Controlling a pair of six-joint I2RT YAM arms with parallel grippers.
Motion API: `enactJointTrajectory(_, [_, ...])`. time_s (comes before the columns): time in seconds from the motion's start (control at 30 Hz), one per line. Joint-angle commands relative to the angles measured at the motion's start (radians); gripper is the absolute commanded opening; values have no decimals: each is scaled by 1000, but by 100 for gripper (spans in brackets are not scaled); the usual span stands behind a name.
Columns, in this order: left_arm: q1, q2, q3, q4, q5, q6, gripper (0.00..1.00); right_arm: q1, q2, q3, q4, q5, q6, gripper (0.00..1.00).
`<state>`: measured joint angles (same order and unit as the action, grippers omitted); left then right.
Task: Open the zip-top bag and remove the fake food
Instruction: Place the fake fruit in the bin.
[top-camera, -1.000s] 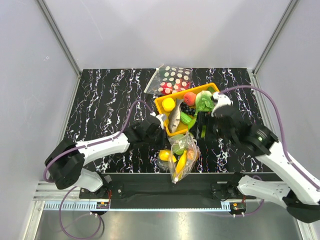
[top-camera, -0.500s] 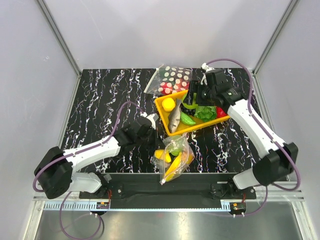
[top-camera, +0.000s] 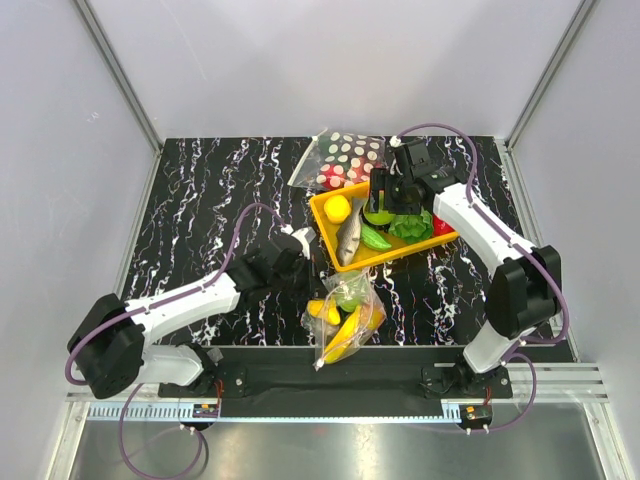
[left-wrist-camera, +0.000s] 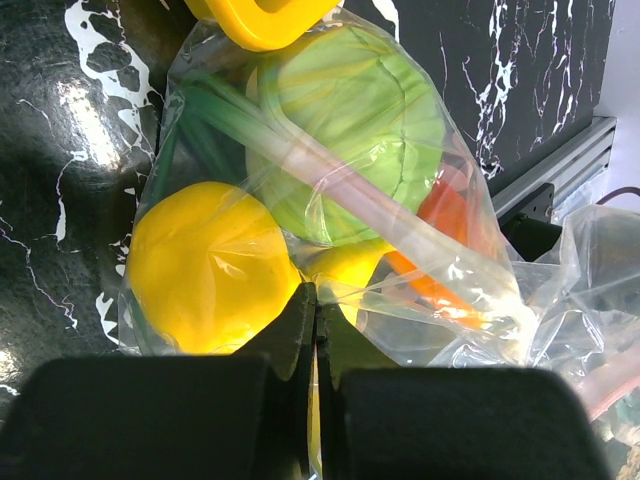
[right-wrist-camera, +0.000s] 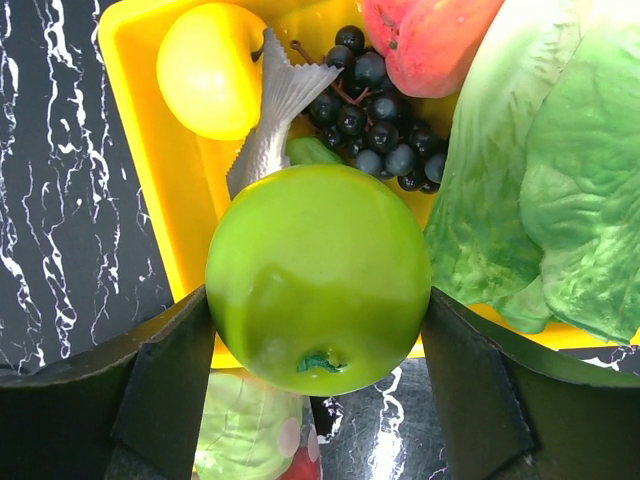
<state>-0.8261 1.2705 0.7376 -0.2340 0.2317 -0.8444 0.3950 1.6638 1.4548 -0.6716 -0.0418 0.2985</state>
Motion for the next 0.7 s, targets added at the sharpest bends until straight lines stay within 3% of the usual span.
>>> enactJointTrajectory(0.0, [8, -14, 23, 12, -3, 22, 0, -7, 1, 53, 24, 28, -19, 61])
enactJointTrajectory(0.1, [8, 9, 37, 7, 3, 33, 0, -10, 5, 59, 27, 34, -22, 78])
enactJointTrajectory(0.17, [8, 13, 43, 12, 11, 34, 0, -15, 4, 64, 23, 37, -27, 80])
enactJointTrajectory(0.27, [8, 21, 51, 19, 12, 30, 0, -18, 2, 72, 20, 37, -38, 99])
enactJointTrajectory(0.67, [10, 26, 60, 10, 8, 28, 0, -21, -97, 82, -23, -61, -59, 100])
